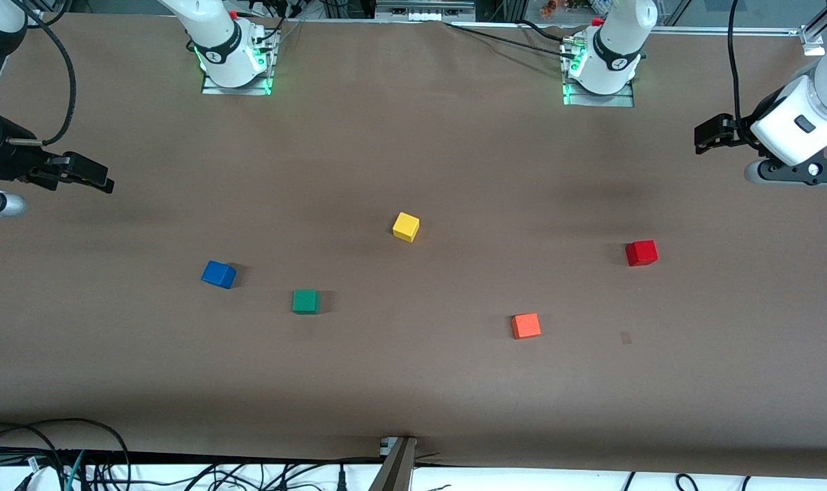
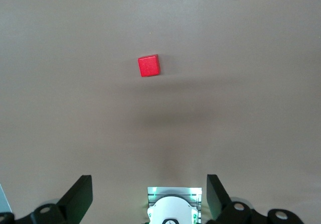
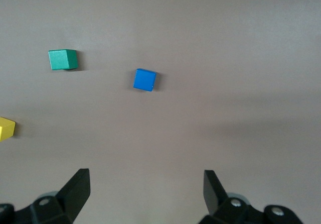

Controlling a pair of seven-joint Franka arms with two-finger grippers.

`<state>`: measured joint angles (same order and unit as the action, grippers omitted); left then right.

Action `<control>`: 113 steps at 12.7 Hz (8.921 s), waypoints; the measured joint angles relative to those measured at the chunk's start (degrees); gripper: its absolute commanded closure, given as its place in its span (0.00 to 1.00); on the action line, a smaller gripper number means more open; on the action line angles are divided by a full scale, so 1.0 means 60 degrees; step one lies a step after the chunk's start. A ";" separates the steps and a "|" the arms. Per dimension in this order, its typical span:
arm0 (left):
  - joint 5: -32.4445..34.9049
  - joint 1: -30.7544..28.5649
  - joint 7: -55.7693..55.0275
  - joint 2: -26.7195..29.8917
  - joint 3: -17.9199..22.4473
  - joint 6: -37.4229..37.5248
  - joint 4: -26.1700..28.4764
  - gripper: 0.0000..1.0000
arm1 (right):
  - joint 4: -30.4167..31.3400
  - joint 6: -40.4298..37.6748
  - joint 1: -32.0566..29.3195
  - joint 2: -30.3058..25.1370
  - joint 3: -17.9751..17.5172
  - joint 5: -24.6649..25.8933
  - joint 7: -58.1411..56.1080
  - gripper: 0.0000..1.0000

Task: Pass red block to right arm, stack on blue
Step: 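Move the left gripper down toward the red cube, then close the left gripper on the red cube, then lift the red cube with the left gripper while the right gripper approaches, then close the right gripper on the red cube held by the left gripper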

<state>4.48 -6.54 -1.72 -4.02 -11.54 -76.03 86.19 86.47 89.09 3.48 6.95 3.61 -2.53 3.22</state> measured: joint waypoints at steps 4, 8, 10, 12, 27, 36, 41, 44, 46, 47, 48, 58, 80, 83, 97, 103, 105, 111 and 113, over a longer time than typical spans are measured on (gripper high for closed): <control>0.0000 -0.0133 0.0000 -0.0043 0.0001 0.0000 0.0062 0.00 | 0.0000 -0.0010 0.0000 0.0000 0.0000 0.0000 0.0000 0.00; 0.0000 -0.0168 0.0000 -0.0181 0.0001 -0.0350 0.0069 0.00 | 0.0000 -0.0020 0.0000 0.0000 0.0000 -0.0001 0.0000 0.00; 0.0000 -0.0176 -0.0024 -0.0308 0.0004 -0.0793 0.0069 0.00 | 0.0000 -0.0021 0.0000 0.0000 0.0000 -0.0001 0.0000 0.00; 0.0000 -0.0219 -0.0186 -0.0376 0.0019 -0.0995 0.0063 0.00 | 0.0000 -0.0021 0.0000 0.0000 0.0000 -0.0001 0.0000 0.00; 0.0243 -0.0748 -0.0230 -0.1753 0.0033 -0.1059 -0.0059 0.00 | -0.0001 -0.0081 0.0001 0.0000 -0.0001 -0.0003 0.0000 0.00; 0.0244 -0.1103 -0.0225 -0.3330 0.0034 -0.4573 0.1544 0.00 | -0.0006 -0.0087 0.0001 0.0000 -0.0001 -0.0003 0.0000 0.00; 0.0248 -0.1483 -0.0167 -0.3327 0.0037 -0.7302 0.3731 0.00 | -0.0007 -0.0090 0.0000 0.0000 -0.0001 -0.0004 0.0000 0.00; 0.0248 -0.1673 -0.0006 -0.3320 0.0037 -0.8605 0.4716 0.00 | -0.0007 -0.0090 0.0000 -0.0001 -0.0001 -0.0004 0.0000 0.00; 0.0248 -0.1670 -0.0004 -0.3321 0.0018 -0.8922 0.4965 0.00 | -0.0007 -0.0090 0.0000 0.0000 -0.0001 -0.0004 0.0000 0.00; 0.0248 -0.1667 -0.0004 -0.3322 0.0011 -0.8995 0.5009 0.00 | -0.0007 -0.0090 0.0000 0.0000 -0.0001 -0.0004 0.0000 0.00; 0.0248 -0.1665 -0.0004 -0.3327 0.0005 -0.9087 0.5048 0.00 | -0.0007 -0.0090 0.0000 0.0000 -0.0001 -0.0004 0.0000 0.00; 0.0248 -0.1665 0.0194 -0.3875 0.0003 -0.9837 0.5198 0.56 | -0.0007 -0.0090 0.0000 0.0000 -0.0001 -0.0004 0.0000 0.00; -0.0046 -0.1561 0.7023 -0.2735 -0.1276 -0.3847 0.0059 1.00 | 0.0000 -0.0599 -0.0035 0.0087 0.0140 -0.1420 -0.0003 0.00; -0.1752 -0.1471 0.7674 -0.2818 -0.1311 -0.3844 0.0064 1.00 | 0.0030 -0.1037 -0.0047 0.0372 0.0134 -0.2597 -0.0003 0.00; -1.1415 0.2295 1.1710 -0.4258 -0.1364 -0.6241 0.0090 1.00 | 0.0783 -0.0206 0.0175 0.2536 0.0073 -1.1057 0.0165 0.00; -1.4049 0.3725 1.2897 -0.4394 -0.1356 -0.7145 -0.0067 1.00 | 0.2139 0.2589 0.0987 0.2180 -0.1050 -1.3490 0.0105 0.00; -1.4332 0.3806 1.3170 -0.4548 -0.1354 -0.7149 -0.0201 1.00 | 0.2900 0.2557 0.0973 0.1654 -0.1068 -1.3548 -0.0355 0.00; -1.4770 0.3992 1.3236 -0.4807 -0.1354 -0.7244 -0.0310 1.00 | 0.4075 0.2817 0.0967 0.0697 -0.1591 -1.4140 -0.0800 0.00; -1.4820 0.4088 1.3232 -0.4851 -0.1353 -0.7433 -0.0310 1.00 | 0.4250 0.3199 0.0965 0.0694 -0.1865 -1.4214 -0.0802 0.00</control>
<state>-84.44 17.99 77.67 -33.12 -19.65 -120.63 84.33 111.97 108.28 9.27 11.11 -7.57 -87.81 -1.59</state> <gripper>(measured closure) 0.445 0.000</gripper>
